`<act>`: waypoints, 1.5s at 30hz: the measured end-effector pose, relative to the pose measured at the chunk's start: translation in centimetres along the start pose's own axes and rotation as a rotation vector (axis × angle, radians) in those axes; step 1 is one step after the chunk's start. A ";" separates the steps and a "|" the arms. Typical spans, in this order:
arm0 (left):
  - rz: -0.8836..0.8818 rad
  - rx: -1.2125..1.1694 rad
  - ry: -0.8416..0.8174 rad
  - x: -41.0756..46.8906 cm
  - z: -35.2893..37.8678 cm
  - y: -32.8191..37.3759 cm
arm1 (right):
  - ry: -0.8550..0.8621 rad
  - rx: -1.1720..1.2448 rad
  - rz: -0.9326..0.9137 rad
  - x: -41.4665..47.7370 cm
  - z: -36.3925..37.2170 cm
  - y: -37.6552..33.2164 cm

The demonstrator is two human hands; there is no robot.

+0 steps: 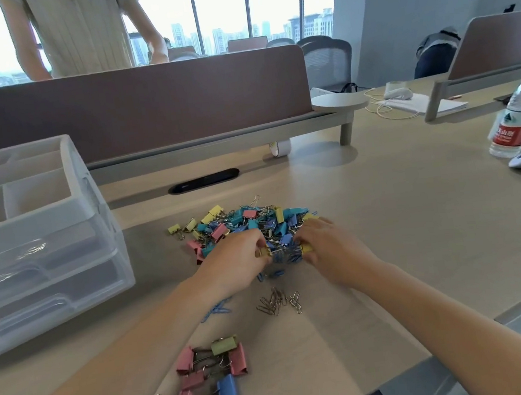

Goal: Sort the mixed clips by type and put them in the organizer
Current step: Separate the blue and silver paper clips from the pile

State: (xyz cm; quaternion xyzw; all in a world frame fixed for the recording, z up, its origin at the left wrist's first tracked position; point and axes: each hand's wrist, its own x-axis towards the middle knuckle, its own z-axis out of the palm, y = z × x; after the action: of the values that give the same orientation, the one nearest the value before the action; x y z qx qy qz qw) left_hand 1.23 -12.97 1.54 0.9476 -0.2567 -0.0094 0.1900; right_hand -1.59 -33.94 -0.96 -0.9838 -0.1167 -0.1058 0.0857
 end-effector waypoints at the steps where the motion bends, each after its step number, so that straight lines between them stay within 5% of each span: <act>1: 0.009 -0.003 -0.006 0.2 0.1 0.5 | 0.014 0.024 0.024 -0.3 -0.1 0.1; 17: 0.079 -0.002 -0.101 2.8 3.4 7.9 | 0.019 0.006 0.323 -3.2 -2.0 3.8; 24: 0.036 -0.017 0.003 0.6 1.6 4.2 | 0.093 0.040 0.200 -3.6 -2.1 0.9; 31: -0.083 0.075 0.064 -4.0 -1.3 -3.1 | -0.010 0.063 0.029 -1.9 -1.3 -4.3; 45: -0.106 0.104 -0.233 -7.5 -3.9 -7.5 | -0.182 -0.121 -0.023 1.8 0.5 -7.2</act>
State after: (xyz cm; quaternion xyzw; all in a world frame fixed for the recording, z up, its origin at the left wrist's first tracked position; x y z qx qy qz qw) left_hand -1.22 -1.93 1.81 0.9609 -0.2266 -0.1159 0.1090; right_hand -1.58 -26.55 0.02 -0.9913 -0.1287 -0.0240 0.0141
